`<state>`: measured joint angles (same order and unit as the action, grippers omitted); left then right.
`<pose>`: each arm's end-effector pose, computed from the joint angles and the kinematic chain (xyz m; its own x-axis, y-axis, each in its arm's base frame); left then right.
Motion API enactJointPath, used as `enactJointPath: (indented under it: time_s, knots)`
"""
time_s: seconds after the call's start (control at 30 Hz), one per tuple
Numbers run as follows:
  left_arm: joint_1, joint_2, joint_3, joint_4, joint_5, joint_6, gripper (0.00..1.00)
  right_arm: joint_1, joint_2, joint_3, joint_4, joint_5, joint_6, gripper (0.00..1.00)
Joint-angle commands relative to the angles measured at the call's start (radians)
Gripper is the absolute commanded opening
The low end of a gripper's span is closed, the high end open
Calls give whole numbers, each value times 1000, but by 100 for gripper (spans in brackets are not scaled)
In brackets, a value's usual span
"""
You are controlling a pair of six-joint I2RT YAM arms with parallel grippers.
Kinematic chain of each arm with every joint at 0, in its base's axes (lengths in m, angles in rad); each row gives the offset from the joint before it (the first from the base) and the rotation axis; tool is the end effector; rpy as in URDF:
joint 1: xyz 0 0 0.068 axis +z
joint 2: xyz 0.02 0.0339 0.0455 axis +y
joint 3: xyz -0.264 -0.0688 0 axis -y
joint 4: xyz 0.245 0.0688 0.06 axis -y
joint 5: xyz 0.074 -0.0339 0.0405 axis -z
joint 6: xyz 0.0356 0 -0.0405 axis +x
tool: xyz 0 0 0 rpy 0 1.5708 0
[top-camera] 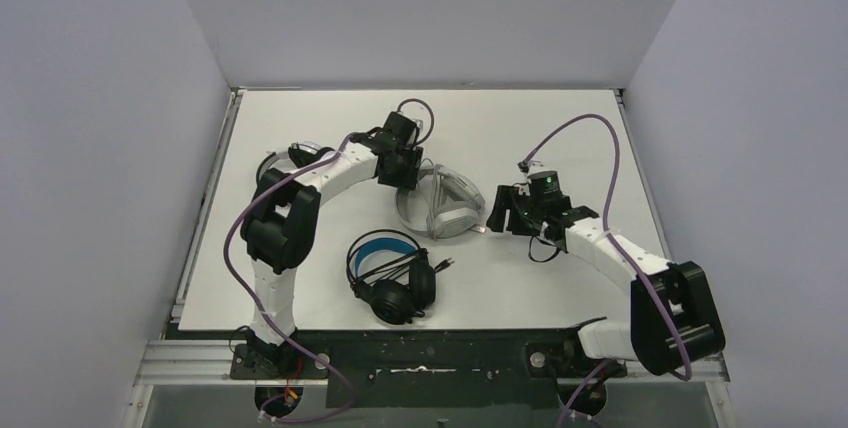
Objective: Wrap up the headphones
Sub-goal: Place the headphones at the center of the board, then pick up the headphones from the center of the board.
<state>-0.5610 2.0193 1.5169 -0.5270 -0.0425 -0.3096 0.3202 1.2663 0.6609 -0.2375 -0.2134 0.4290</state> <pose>0.3688 -0.2299 0.1921 -0.8474 0.1730 -0.5019 0.2675 0.9558 -0.1223 0.2338 0.0855 0.1940 -0.8280 0.1537 -0.5392 -0.1066 0.9010 0.4205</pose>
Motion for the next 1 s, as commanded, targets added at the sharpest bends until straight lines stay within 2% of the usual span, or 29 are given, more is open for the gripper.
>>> enactJointPath:
  time_s: [0.0,0.13,0.3,0.43,0.53,0.7,0.83,0.97]
  knots:
    - [6,65,69,-33,25,4,42,-29,114,23,150,-93,13,65]
    - [4,86,71,-20,31,16,40,-35,172,42,188,-112,19,62]
    - [4,131,122,-52,25,45,32,-46,178,31,178,-101,19,62]
    - [-2,142,149,-82,17,59,9,-48,152,26,148,-88,10,62]
    - [-6,119,169,-117,-9,81,0,-49,133,23,123,-76,-4,62]
    - [-8,54,228,-240,-66,134,0,-66,92,11,99,-70,-13,65]
    - [-7,13,328,-382,-63,151,0,-75,73,4,107,-90,-34,71]
    - [-8,-20,399,-492,-50,155,0,-77,84,-13,186,-171,-54,75]
